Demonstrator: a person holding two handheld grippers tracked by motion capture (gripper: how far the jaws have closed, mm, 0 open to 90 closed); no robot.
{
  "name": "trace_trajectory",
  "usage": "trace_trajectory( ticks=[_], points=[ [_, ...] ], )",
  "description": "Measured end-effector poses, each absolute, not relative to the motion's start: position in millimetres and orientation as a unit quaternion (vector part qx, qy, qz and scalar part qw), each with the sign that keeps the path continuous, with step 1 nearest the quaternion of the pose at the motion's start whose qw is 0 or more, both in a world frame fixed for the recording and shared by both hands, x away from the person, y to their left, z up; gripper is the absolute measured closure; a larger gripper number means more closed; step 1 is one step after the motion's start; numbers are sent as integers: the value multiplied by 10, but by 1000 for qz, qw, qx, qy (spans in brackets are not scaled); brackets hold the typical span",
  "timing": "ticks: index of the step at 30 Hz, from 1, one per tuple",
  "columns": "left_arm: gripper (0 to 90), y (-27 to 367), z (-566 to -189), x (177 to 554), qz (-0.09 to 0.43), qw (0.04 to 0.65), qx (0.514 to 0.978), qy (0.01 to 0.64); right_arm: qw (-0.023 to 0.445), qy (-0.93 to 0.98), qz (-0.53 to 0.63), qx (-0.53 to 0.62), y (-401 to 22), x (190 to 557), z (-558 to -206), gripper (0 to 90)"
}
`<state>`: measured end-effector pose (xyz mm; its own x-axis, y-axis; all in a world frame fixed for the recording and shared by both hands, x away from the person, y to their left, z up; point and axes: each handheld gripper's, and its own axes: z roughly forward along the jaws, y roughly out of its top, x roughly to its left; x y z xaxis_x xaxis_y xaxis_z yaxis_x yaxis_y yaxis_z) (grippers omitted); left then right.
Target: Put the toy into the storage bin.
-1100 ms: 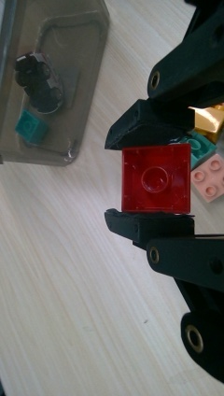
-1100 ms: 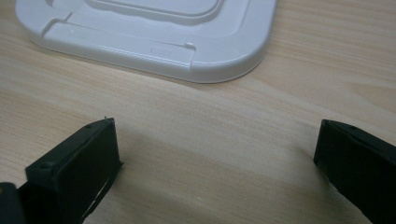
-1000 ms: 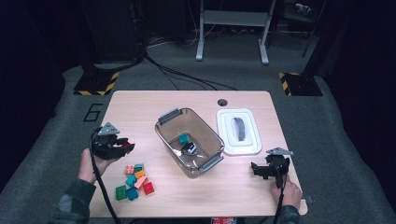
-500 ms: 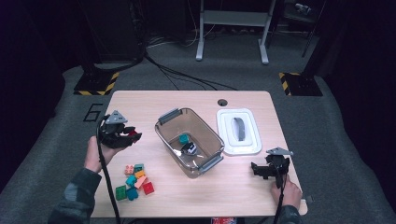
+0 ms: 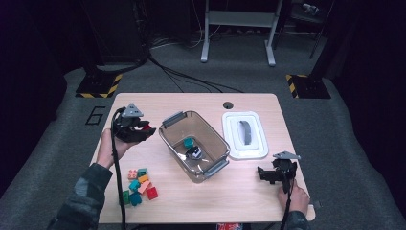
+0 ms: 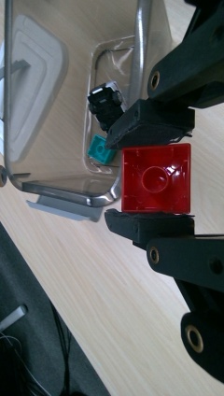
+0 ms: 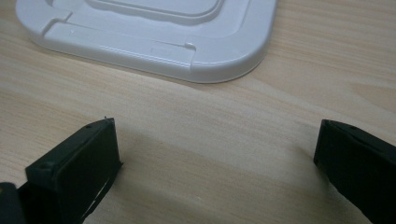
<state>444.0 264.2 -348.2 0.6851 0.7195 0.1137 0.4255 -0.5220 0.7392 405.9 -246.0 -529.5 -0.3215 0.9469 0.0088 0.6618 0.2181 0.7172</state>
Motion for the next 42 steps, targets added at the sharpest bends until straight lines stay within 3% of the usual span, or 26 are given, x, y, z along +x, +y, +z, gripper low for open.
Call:
trace_trajectory(
  ticks=[17, 42],
  points=[
    [592, 2234, -3431, 4607, 193, 363, 857, 312, 223, 747, 319, 538, -2459, 4059, -5295, 0],
    [591, 2005, -3842, 4697, 139, 328, 881, 312, 223, 748, 319, 538, -2459, 4059, -5296, 0]
  ],
)
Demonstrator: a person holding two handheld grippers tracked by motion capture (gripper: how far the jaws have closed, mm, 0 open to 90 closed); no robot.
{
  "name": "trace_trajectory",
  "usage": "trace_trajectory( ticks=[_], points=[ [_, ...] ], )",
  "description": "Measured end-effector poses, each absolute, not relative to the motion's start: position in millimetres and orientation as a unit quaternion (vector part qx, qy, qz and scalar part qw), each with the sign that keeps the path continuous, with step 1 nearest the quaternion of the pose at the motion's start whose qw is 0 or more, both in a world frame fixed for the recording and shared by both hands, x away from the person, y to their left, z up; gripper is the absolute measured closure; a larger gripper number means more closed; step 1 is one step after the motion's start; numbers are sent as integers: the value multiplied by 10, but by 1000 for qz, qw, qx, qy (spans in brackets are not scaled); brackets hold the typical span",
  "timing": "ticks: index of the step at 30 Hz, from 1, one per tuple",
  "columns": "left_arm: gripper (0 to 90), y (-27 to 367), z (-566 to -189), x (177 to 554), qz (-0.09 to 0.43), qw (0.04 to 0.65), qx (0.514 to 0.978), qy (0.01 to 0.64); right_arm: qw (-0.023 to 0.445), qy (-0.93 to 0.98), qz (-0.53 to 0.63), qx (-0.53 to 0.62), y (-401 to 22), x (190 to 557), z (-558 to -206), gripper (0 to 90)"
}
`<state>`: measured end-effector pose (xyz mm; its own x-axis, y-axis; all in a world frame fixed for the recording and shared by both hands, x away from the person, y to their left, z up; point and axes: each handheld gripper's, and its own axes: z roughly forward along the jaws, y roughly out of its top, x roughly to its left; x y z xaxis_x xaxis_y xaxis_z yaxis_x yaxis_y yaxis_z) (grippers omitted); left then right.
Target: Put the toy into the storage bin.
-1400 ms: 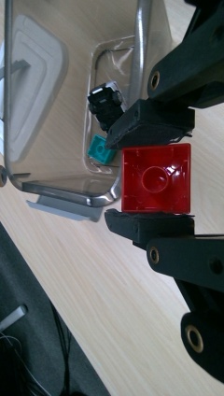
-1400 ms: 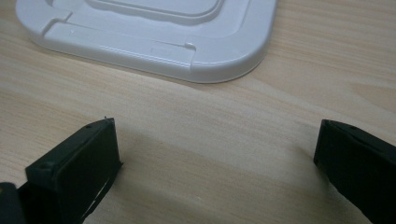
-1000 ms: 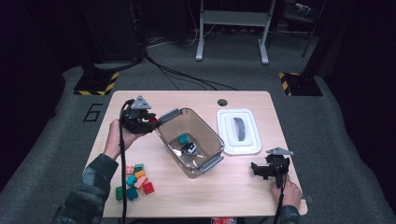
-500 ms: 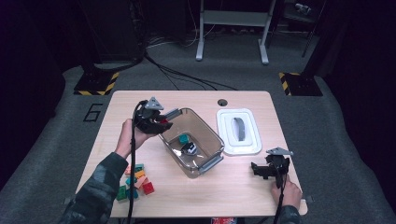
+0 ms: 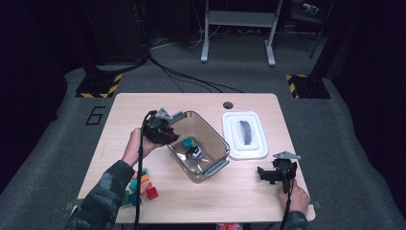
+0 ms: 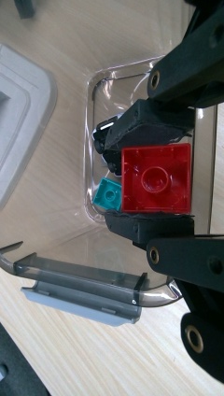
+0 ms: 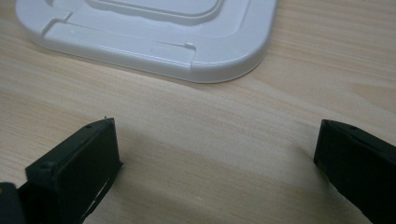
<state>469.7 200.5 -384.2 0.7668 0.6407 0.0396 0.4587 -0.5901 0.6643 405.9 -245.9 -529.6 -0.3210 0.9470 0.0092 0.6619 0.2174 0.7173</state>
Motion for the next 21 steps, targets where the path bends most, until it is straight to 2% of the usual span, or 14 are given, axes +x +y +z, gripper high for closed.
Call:
trace_trajectory(
  ticks=[12, 15, 21],
  points=[
    [573, 1981, -3903, 4728, 128, 314, 888, 311, 223, 747, 319, 538, -2459, 4059, -5296, 0],
    [461, 2003, -3875, 4700, 130, 317, 885, 316, 223, 748, 319, 538, -2460, 4059, -5295, 0],
    [307, 2093, -3772, 4569, 141, 327, 879, 317, 224, 748, 319, 538, -2460, 4059, -5296, 0]
  ],
)
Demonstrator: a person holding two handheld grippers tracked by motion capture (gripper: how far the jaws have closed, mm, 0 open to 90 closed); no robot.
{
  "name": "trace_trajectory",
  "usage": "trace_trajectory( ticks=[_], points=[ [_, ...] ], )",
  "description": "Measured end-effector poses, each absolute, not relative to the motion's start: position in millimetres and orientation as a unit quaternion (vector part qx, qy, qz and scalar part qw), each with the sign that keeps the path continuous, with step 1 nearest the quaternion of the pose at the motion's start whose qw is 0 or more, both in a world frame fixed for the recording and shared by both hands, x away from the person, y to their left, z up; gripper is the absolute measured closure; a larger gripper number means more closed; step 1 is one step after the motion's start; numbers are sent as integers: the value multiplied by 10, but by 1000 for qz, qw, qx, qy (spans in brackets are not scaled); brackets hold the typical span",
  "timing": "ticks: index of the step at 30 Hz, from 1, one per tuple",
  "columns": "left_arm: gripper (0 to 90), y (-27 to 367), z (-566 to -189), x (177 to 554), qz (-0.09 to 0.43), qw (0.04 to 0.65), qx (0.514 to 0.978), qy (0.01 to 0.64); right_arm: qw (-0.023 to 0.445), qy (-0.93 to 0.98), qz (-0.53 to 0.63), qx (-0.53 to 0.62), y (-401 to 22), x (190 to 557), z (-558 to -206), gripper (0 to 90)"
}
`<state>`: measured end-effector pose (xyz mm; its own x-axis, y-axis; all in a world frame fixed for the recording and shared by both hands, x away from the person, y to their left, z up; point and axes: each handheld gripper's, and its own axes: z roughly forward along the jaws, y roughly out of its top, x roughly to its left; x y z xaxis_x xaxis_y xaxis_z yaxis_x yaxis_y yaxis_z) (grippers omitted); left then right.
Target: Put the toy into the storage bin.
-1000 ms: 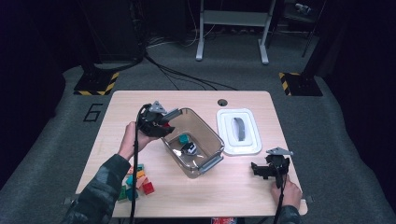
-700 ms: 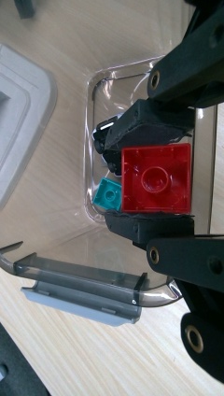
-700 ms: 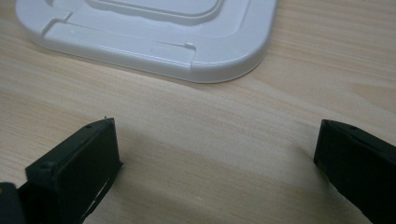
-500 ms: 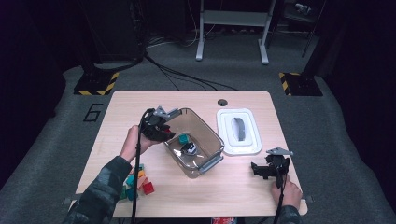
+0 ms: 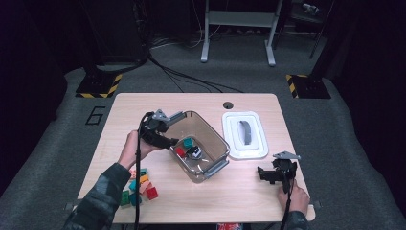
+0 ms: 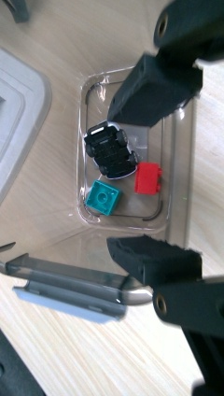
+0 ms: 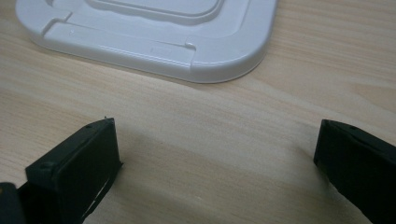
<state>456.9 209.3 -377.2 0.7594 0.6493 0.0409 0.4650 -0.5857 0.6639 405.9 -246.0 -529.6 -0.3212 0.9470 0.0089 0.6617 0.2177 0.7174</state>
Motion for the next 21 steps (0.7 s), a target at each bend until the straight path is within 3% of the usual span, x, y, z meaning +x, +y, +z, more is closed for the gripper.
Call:
trace_trajectory(
  ticks=[6, 12, 21],
  points=[
    [163, 2304, -3647, 4351, 168, 346, 862, 329, 223, 748, 319, 538, -2460, 4059, -5296, 0],
    [114, 2574, -3672, 4188, 188, 338, 855, 346, 224, 748, 319, 538, -2459, 4059, -5295, 0],
    [51, 2971, -3950, 4048, 179, 329, 840, 393, 224, 748, 319, 538, -2460, 4059, -5295, 0]
  ],
)
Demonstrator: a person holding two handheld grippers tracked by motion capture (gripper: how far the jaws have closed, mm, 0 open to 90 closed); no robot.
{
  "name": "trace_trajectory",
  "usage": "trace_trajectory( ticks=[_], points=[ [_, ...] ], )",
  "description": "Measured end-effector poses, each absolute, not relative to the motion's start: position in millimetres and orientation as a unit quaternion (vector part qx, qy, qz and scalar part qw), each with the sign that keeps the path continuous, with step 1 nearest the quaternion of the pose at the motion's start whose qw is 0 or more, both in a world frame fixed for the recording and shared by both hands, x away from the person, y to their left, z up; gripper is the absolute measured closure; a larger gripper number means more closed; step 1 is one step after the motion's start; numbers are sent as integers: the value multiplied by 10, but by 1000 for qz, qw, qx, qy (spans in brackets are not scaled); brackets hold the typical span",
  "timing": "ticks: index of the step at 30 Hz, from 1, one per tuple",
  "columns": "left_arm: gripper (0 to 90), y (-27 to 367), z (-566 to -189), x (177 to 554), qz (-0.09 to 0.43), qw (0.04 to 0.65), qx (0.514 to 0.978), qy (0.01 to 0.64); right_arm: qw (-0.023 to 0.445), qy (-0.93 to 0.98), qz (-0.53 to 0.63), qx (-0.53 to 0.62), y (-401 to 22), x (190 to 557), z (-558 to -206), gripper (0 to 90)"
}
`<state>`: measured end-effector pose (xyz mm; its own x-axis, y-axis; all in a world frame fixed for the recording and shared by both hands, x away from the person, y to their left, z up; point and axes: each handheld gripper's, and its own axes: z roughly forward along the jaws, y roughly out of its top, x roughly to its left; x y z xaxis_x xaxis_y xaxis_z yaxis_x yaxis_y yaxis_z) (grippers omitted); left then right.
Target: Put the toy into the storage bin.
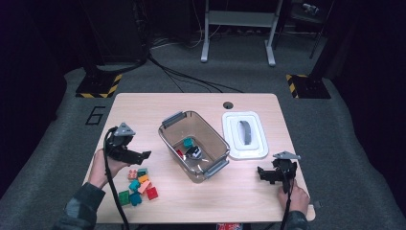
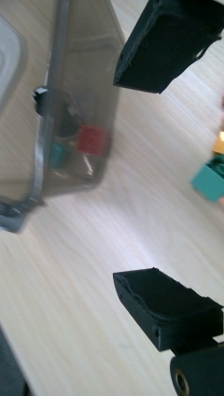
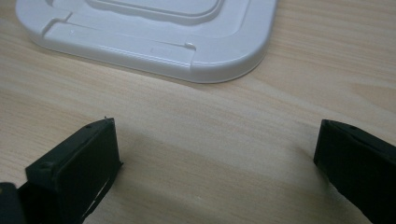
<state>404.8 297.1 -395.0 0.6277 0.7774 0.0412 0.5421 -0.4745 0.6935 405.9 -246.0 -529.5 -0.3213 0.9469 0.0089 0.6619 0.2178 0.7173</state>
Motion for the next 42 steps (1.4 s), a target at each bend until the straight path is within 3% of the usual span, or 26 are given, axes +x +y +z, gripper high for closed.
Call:
trace_trajectory(
  ticks=[13, 23, 27, 32, 40, 41, 42],
  points=[
    [57, 3404, -4617, 3744, 136, 321, 814, 464, 224, 748, 319, 538, -2460, 4059, -5295, 0],
    [92, 3451, -4745, 3538, 133, 332, 806, 472, 223, 747, 319, 538, -2459, 4060, -5295, 0],
    [159, 3360, -4742, 3466, 127, 332, 812, 463, 224, 748, 319, 538, -2460, 4060, -5295, 0],
    [334, 3283, -4797, 3435, 119, 313, 826, 454, 223, 748, 319, 538, -2460, 4060, -5295, 0],
    [525, 3262, -4910, 3409, 106, 300, 830, 457, 223, 748, 319, 538, -2460, 4061, -5296, 0],
    [606, 3262, -4910, 3409, 106, 300, 830, 457, 223, 748, 319, 538, -2460, 4061, -5296, 0],
    [606, 3253, -4920, 3404, 103, 301, 830, 459, 223, 748, 319, 538, -2460, 4060, -5295, 0]
  ],
)
